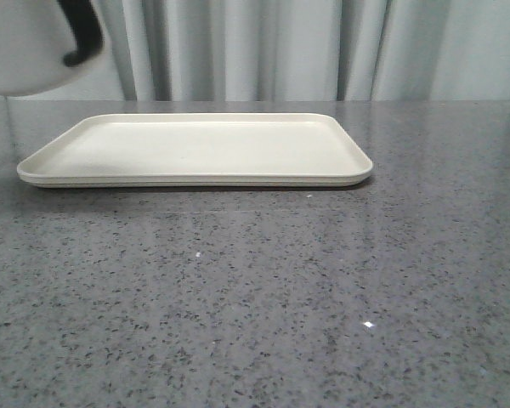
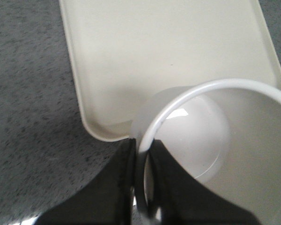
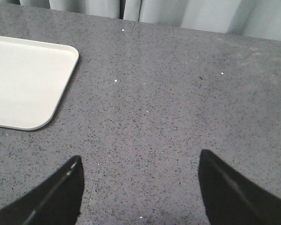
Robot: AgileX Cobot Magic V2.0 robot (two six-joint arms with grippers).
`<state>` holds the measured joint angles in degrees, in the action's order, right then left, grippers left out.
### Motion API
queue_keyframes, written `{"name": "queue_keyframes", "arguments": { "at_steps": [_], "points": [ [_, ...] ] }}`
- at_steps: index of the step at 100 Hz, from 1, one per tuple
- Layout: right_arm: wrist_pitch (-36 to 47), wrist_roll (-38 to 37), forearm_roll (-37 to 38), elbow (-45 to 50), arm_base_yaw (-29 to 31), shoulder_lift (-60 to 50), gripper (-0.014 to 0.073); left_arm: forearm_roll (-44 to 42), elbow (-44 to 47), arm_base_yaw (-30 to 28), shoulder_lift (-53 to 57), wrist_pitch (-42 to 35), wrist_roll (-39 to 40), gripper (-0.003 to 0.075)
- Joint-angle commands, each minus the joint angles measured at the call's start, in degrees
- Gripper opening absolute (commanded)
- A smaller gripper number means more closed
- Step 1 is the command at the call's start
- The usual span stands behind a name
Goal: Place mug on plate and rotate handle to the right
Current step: 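Grasp the mug rim with the left gripper and carry it onto the tray, then lower the mug onto the tray and open the left gripper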
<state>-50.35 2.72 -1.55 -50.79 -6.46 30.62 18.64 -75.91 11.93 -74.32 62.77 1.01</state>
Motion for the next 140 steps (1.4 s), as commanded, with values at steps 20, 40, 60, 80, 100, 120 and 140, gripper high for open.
{"name": "queue_keyframes", "arguments": {
  "at_steps": [20, 40, 60, 80, 100, 120, 140],
  "points": [
    [4.11, 0.11, 0.59, -1.86, 0.27, 0.69, 0.0521, 1.55, -11.24, 6.58, -11.71, -5.37, 2.13, -0.002],
    [4.07, 0.11, 0.59, -1.86, 0.27, 0.69, 0.0521, -0.6, -17.26, 8.8, -18.84, -5.27, 5.04, -0.002],
    [4.07, 0.11, 0.59, -1.86, 0.27, 0.69, 0.0521, -6.1, -20.78, 11.64, -22.97, -4.88, 8.58, -0.002],
    [4.17, 0.11, 0.59, -1.86, 0.27, 0.69, 0.0521, -6.64, -21.23, 12.67, -25.09, -4.75, 8.7, -0.002],
    [4.17, 0.11, 0.59, -1.86, 0.27, 0.69, 0.0521, -8.47, -21.23, 12.67, -25.91, -4.21, 9.53, -0.002],
    [4.17, 0.11, 0.59, -1.86, 0.27, 0.69, 0.0521, -8.58, -21.23, 12.72, -26.13, -4.16, 9.53, -0.002],
    [4.17, 0.11, 0.59, -1.86, 0.27, 0.69, 0.0521, -8.58, -21.23, 12.95, -26.13, -4.16, 9.28, -0.0019]
  ]
}}
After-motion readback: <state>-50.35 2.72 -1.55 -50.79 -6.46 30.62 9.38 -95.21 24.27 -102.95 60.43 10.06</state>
